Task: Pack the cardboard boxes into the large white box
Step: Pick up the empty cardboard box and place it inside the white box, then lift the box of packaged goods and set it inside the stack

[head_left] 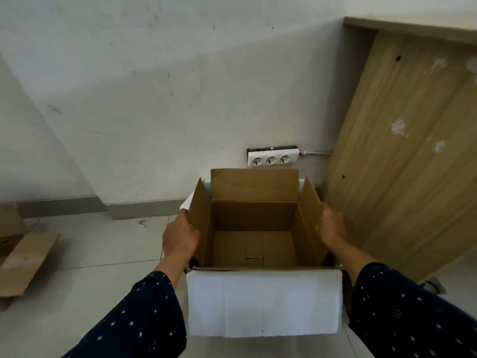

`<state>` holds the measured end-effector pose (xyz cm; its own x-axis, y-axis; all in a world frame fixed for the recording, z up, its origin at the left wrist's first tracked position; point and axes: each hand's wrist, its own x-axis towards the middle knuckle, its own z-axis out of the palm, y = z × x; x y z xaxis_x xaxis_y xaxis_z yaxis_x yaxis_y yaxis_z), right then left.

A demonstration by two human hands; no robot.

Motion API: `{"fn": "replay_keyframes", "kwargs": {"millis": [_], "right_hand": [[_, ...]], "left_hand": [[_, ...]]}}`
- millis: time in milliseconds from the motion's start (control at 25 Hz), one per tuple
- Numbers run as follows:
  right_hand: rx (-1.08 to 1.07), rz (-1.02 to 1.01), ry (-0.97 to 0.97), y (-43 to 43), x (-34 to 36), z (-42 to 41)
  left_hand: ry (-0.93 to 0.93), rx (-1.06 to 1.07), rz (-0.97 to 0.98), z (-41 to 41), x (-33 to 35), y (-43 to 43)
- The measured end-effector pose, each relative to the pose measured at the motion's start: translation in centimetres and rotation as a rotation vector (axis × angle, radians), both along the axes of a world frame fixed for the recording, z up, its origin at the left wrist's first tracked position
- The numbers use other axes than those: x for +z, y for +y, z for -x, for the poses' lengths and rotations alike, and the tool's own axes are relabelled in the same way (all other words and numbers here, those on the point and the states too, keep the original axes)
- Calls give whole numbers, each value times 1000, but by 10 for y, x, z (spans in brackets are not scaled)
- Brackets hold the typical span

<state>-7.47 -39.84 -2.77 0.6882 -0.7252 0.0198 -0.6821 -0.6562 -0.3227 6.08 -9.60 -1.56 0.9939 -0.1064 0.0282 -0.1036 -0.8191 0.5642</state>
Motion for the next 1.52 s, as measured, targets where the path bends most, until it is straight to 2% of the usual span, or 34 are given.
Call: {"fn": "replay_keyframes", "kwargs": {"millis": [240,360,440,640,840,1080,1200,1360,1440,1520], "right_hand": [[-68,98,250,-4,-37,7],[-71,162,239,14,-29,2],[16,218,178,38,-13,-12],[270,147,63,142,26,-77],[527,134,50,305,27,-152],[717,-78,89,523,-28,-240],[738,-263,125,617,-74,-284],[619,-523,165,696,-138,-330],[514,-670,193,722,-166,-349],[342,-865,170,735,-187,-362]], "left_hand": [[43,-109,-127,-3,-33,12],[37,-133,-173,-4,-33,17],[24,-124,-185,-11,-27,34],[29,-97,-217,-35,-11,122],[22,19,-308,-66,-6,274],[121,172,-370,-117,-47,479],[119,259,-392,-147,-78,561],[29,255,-518,-193,-108,634],[5,174,-558,-208,-125,656],[-77,59,-510,-213,-136,662]]}}
